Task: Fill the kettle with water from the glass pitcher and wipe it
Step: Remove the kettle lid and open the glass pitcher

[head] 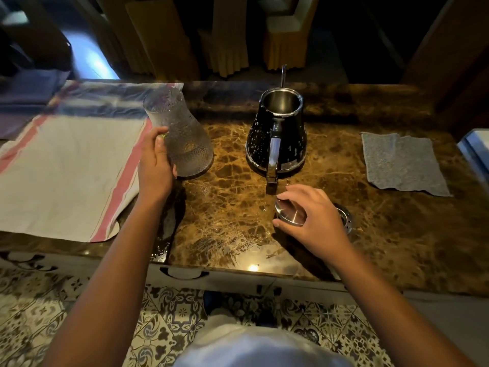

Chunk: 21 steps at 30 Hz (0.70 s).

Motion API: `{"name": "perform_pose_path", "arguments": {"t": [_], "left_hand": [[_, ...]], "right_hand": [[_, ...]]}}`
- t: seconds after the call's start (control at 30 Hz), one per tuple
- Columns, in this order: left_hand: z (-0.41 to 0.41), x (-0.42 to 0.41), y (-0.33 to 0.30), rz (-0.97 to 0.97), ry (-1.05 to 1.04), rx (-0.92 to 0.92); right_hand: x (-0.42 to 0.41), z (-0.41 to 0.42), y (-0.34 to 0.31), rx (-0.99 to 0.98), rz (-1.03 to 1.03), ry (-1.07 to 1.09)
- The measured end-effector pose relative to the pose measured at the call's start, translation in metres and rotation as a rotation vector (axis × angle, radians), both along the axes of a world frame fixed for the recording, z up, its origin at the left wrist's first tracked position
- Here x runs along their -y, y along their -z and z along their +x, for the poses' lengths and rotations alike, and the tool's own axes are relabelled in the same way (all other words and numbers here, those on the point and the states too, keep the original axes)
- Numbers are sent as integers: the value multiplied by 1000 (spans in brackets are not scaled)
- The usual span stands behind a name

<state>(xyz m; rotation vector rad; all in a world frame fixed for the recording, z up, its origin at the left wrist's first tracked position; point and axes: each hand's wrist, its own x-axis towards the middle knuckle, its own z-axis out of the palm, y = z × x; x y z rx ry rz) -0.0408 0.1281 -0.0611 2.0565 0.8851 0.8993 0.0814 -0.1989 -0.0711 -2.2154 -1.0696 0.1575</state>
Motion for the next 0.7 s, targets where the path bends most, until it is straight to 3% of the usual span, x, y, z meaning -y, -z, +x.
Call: {"name": "perform_pose_path", "arguments": {"t": [0.37,0.7], "left_hand": [[-1,1,0,17,-23,-2],[-2,4,-3,-28,-6,-4]], "right_hand": [[-6,-5,22,5,-90,25],[-3,-21,32,159,-277,-25]]}}
